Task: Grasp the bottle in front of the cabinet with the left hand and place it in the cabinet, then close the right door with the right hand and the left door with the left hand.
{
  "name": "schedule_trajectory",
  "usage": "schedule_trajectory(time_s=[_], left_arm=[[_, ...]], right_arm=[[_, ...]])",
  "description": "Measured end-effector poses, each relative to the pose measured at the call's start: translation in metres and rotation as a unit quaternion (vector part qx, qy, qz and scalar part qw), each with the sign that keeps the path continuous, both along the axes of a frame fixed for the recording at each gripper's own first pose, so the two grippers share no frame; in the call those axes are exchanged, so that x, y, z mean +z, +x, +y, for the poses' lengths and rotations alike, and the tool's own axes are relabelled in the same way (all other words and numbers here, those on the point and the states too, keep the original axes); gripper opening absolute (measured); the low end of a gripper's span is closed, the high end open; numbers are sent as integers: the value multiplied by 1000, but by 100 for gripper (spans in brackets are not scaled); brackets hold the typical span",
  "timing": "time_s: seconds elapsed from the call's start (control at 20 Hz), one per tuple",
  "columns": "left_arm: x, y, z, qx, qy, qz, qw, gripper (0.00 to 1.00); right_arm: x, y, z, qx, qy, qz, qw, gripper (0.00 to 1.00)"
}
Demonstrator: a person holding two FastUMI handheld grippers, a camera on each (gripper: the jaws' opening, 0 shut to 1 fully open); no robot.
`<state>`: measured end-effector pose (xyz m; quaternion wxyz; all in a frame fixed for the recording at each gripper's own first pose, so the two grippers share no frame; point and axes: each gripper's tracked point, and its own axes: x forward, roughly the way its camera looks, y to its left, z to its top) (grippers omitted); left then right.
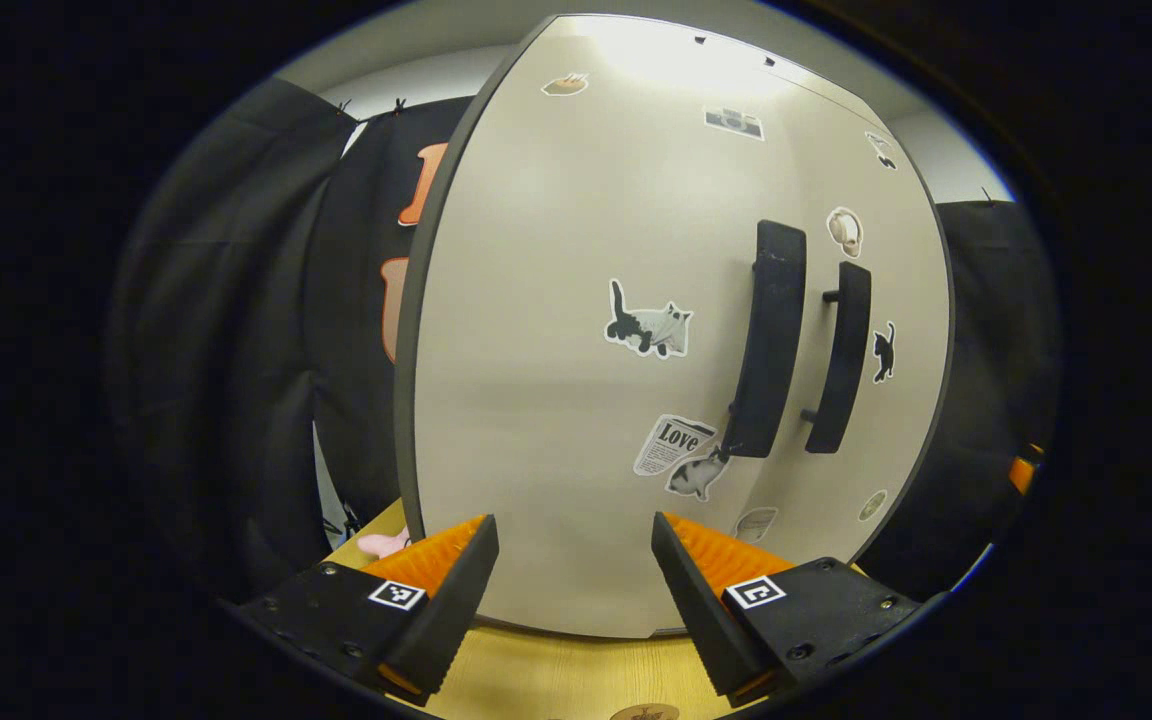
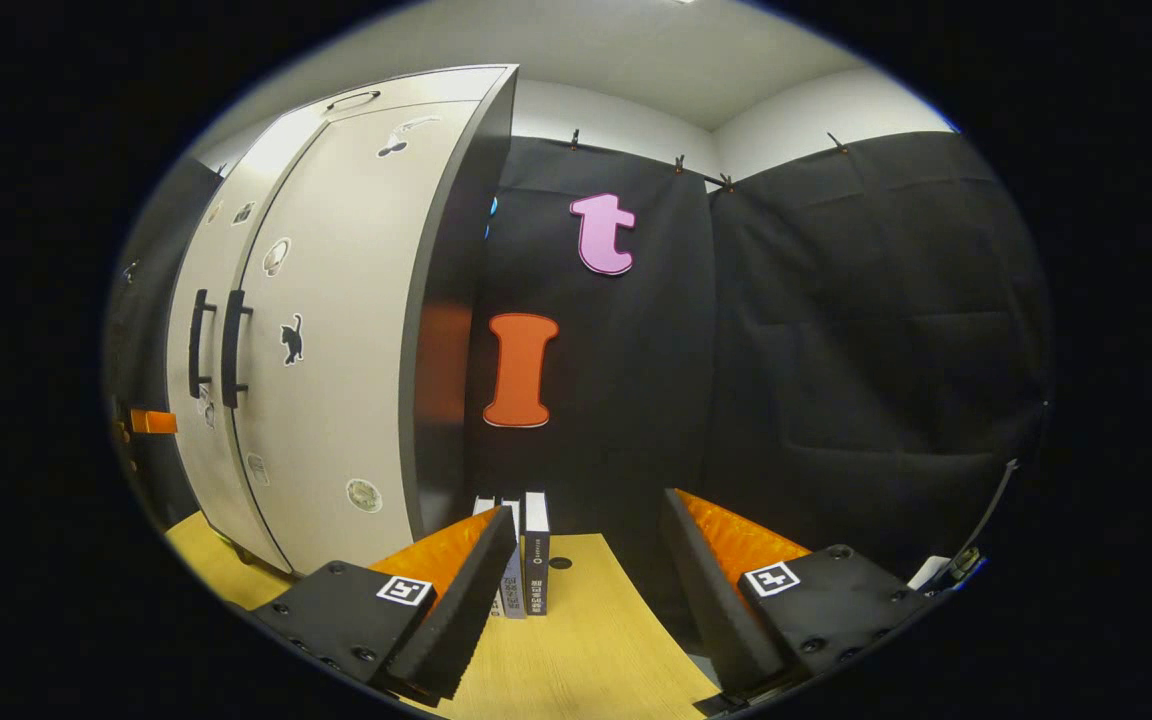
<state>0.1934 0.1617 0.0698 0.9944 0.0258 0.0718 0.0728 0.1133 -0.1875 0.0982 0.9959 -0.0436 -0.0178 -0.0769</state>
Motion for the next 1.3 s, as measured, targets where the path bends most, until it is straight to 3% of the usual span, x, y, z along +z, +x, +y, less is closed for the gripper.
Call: schedule_trajectory(time_s=[0.4, 0.65, 0.95, 1.3], left_arm=[[60, -63, -6, 0, -3, -36, 999, 94], [100, -98, -9, -18, -1, -69, 997, 94], [116, -133, 7, -25, 35, -73, 996, 94], [118, -164, -2, -61, 15, -75, 995, 94]], right_arm=[[27, -8, 39, 41, 20, -18, 999, 97], [45, -28, 62, 40, 4, -32, 999, 97], [50, -66, 85, 29, 5, -36, 999, 97], [55, -115, 111, 24, -13, -46, 999, 97]])
